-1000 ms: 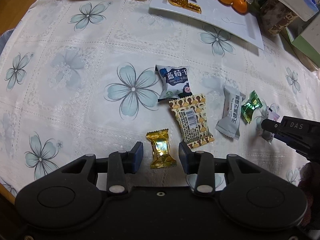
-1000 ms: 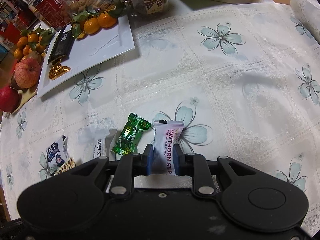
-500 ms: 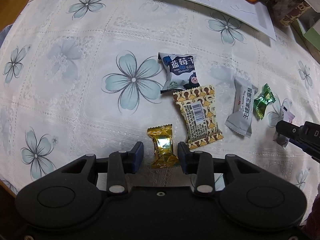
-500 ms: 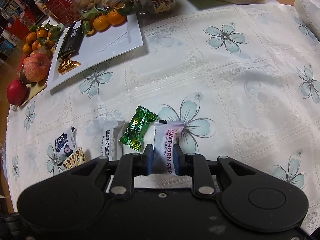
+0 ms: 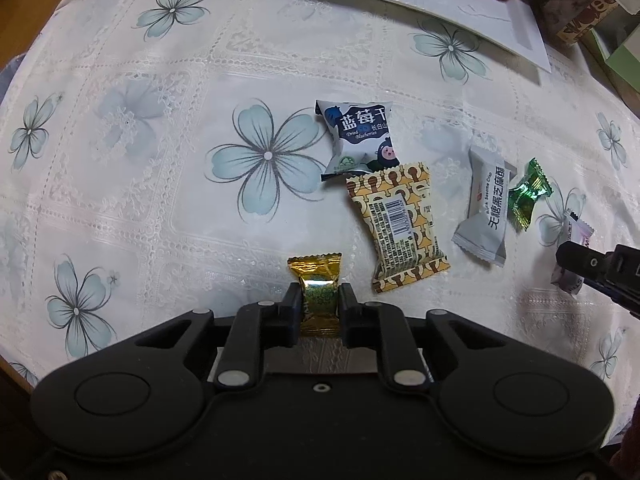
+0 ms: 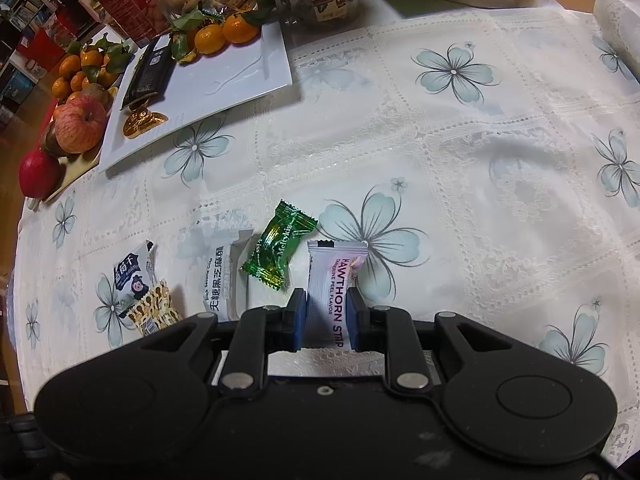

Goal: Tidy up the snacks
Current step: 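Carry the gold candy and white hawthorn strip over the gold tray with both tools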

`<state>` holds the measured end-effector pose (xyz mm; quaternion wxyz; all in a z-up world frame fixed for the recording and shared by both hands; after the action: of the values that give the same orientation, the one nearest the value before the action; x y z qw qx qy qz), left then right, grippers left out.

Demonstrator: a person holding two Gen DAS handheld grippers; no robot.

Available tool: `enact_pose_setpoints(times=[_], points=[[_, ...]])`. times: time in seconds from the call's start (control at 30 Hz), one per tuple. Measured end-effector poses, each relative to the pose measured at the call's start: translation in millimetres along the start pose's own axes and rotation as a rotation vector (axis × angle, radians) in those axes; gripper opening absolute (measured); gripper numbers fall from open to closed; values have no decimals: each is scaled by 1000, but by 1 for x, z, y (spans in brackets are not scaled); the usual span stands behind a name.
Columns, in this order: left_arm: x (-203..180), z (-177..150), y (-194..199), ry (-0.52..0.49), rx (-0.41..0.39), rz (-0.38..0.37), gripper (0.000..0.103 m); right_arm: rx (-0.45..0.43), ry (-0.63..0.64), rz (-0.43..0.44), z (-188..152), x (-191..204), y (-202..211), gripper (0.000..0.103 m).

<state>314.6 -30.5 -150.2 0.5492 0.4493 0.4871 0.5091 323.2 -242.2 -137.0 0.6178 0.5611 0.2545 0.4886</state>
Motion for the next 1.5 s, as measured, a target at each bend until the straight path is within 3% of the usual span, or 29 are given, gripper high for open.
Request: enact_pose_setpoints(times=[0.43, 0.6, 0.7, 1.0, 1.13, 1.33, 1.5], points=[[4, -21, 8, -36, 24, -31, 24, 16, 9, -18, -14, -16, 5, 23], [14, -31, 13, -51, 15, -5, 24, 25, 4, 5, -23, -18, 14, 23], [16, -37, 19, -45, 5, -31, 24, 21, 3, 30, -31, -16, 22, 23], [15, -65, 55, -114, -169, -66, 24, -113, 68, 107, -60, -5, 62, 23], [16, -90, 61, -137, -194, -101, 24, -139, 84, 157, -85, -6, 79, 23], [17, -126, 70, -199, -250, -66, 24, -212, 127, 167, -123, -16, 102, 23], [15, -156, 69, -187, -224, -102, 24, -237, 150, 180, -160, -26, 114, 23]])
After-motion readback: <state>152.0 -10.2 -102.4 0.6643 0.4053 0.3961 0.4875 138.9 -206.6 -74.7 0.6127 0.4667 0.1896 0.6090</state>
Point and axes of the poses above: each gripper's, at about its wrist camera, not at the fingertips, and y roughly against the way its jaws point, x to its left, z to its top, the point moved 10 cm from there along -y, roughly the way its jaws point, and after that the axes turned 3 degrees about -y, right-handed, at the moved point
